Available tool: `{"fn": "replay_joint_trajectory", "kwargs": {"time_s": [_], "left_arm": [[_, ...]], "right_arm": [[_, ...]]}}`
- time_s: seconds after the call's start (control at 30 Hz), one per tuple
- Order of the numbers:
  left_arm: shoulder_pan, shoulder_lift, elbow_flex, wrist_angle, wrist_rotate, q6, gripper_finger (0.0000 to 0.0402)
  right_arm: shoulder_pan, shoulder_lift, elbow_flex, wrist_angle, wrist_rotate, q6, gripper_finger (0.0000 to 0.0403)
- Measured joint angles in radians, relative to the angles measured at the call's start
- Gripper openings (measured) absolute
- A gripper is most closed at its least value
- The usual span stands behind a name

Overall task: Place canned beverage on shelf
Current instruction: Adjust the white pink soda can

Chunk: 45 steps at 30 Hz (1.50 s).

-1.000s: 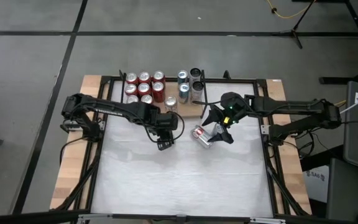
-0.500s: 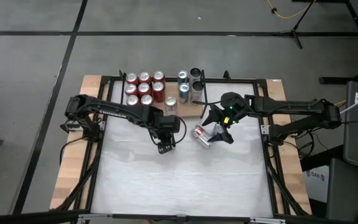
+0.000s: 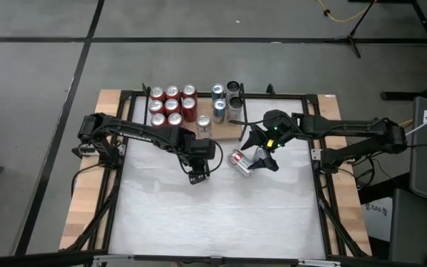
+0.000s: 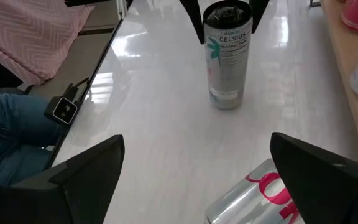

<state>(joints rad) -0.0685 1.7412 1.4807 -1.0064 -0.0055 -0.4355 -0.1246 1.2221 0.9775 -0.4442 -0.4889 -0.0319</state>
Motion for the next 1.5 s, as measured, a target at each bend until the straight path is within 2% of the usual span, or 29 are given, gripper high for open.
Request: {"fn": "replay_joint_trajectory", "kwargs": {"time_s": [0.37, 0.8, 1.2, 1.5], "left_arm": [[0.0, 0.0, 0.0, -0.001, 0.007, -0.002, 0.0276], [0.0, 0.0, 0.0, 0.007, 0.042, -0.008, 0.0342], [0.001, -0.007, 0.002, 0.004, 0.06, -0.009, 0.0345], [0.001, -0.01, 0.122, -0.049, 0.056, 0.008, 0.0345]], "right_arm": [[0.0, 0.0, 0.0, 0.0, 0.0, 0.0, 0.0392], [0.0, 0.001, 0.0, 0.0, 0.0, 0.0, 0.0392], [0.0, 0.001, 0.0, 0.0, 0.0, -0.001, 0.0392], [0.0, 0.001, 0.0, 0.0, 0.0, -0.001, 0.0392]]}}
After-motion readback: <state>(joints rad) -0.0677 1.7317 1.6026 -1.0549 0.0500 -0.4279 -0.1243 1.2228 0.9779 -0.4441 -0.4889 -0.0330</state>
